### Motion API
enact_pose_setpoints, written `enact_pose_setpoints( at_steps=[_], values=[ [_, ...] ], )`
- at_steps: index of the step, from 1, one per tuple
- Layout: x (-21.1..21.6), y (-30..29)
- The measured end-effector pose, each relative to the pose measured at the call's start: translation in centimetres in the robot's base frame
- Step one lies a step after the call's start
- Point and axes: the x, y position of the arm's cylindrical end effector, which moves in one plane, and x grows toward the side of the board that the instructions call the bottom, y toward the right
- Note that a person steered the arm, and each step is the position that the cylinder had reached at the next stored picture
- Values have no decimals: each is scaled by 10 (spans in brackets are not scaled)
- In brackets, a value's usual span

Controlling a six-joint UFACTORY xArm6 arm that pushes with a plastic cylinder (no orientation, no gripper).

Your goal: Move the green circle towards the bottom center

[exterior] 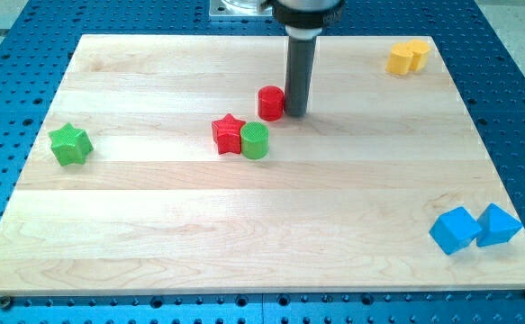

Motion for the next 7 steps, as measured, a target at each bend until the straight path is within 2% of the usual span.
enact_pose_setpoints(
  at_steps=[2,3,4,5,7],
  values=[
    [-59,-3],
    [-60,-37],
    [-17,-58],
    [24,-51],
    [24,-52]
  ],
)
